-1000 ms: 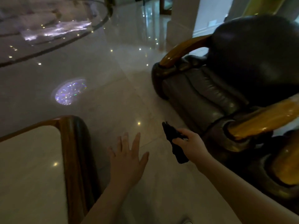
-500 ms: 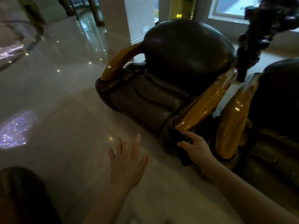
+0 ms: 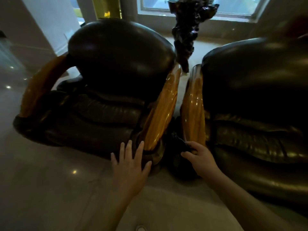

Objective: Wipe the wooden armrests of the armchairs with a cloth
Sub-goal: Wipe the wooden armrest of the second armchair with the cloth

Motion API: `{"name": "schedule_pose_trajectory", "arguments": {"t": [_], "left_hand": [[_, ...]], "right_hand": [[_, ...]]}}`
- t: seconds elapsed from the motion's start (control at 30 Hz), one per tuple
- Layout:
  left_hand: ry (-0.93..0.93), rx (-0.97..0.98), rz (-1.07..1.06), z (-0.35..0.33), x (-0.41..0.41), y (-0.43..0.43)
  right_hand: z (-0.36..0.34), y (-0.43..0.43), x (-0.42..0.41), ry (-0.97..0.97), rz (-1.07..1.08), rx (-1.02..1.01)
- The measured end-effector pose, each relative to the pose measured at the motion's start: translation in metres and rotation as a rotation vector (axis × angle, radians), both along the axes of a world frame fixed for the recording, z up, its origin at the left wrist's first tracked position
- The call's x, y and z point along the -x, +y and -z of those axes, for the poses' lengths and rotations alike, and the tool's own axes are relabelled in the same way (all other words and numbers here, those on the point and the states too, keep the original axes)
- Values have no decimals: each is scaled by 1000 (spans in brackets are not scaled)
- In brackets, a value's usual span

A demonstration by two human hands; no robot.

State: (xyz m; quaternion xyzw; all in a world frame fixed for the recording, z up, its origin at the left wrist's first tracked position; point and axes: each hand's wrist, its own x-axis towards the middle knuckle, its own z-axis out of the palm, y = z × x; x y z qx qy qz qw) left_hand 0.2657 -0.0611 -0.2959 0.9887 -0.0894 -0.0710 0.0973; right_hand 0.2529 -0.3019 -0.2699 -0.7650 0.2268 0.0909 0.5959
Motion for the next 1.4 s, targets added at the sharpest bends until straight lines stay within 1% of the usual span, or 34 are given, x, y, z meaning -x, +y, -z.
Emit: {"name": "schedule_pose_trajectory", "arguments": {"t": [0.13, 0.27, 0.53, 0.6, 0.73, 0.87, 0.97, 1.03, 1.13, 1.2, 1.27, 1.33, 1.4], "left_hand": [[24, 25, 120, 10, -43, -19], [44, 25, 181, 28, -89, -46], [55, 33, 145, 85, -192, -114], [54, 22, 124, 99, -218, -129], [32, 16, 93, 122, -262, -150], [15, -7, 115, 148, -310, -167], [-19, 23, 137, 170, -344, -182], [-25, 33, 146, 186, -362, -192], [-20, 25, 160, 207, -379, -198], [-47, 21, 182, 217, -384, -197], [-84, 33, 198, 225, -384, -194], [-113, 56, 188, 230, -383, -192], [-132, 62, 178, 233, -383, -193]], "right_hand": [[14, -19, -21, 0, 88, 6], [32, -48, -45, -10, 163, 20], [95, -133, -131, -16, 245, 5], [115, -152, -159, -24, 264, 42], [145, -178, -207, -92, 253, 152], [174, -192, -247, -192, 203, 391], [193, -193, -265, -203, 160, 570], [206, -192, -268, -187, 87, 750], [228, -184, -263, -151, -108, 1009], [242, -183, -258, -151, -215, 1075], [250, -189, -257, -192, -276, 1092], [255, -195, -260, -240, -294, 1094], [258, -200, -266, -255, -256, 1077]]}}
